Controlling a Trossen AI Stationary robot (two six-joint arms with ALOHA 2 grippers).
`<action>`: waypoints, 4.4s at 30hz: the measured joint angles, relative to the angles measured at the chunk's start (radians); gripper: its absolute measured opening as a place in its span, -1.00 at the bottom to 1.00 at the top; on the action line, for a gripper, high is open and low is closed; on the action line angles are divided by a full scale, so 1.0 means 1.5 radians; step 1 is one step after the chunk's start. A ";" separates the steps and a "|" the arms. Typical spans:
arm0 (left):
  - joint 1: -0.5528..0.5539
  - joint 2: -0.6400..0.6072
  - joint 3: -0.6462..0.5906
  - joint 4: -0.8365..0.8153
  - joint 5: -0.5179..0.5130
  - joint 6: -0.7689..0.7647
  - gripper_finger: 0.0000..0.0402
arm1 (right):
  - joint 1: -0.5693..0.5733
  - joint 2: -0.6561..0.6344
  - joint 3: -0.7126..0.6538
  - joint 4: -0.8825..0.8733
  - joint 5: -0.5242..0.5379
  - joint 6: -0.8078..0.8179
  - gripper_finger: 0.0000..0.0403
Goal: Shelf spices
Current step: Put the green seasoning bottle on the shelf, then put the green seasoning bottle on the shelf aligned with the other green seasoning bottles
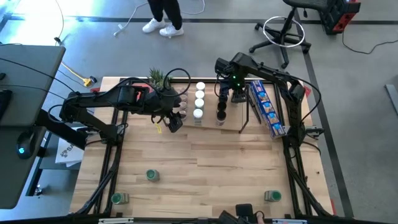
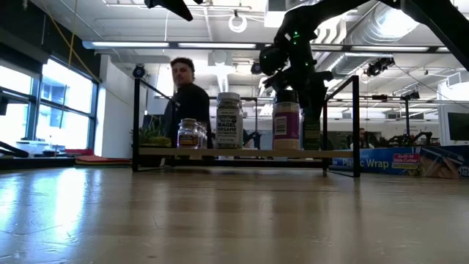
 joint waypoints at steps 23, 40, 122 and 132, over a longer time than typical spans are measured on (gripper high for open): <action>0.000 0.000 0.000 0.000 0.012 0.000 0.22 | 0.000 -0.001 0.000 -0.014 -0.042 0.017 0.06; 0.000 0.000 0.000 0.000 0.016 -0.005 0.22 | 0.000 -0.001 0.000 0.012 -0.033 0.040 0.16; -0.451 0.056 -0.408 0.129 0.168 -0.349 0.45 | 0.319 -0.341 0.186 0.029 0.190 0.549 0.44; -0.364 0.055 -0.394 0.139 0.205 -0.244 -0.09 | 0.371 -0.341 0.214 -0.028 0.196 0.610 0.44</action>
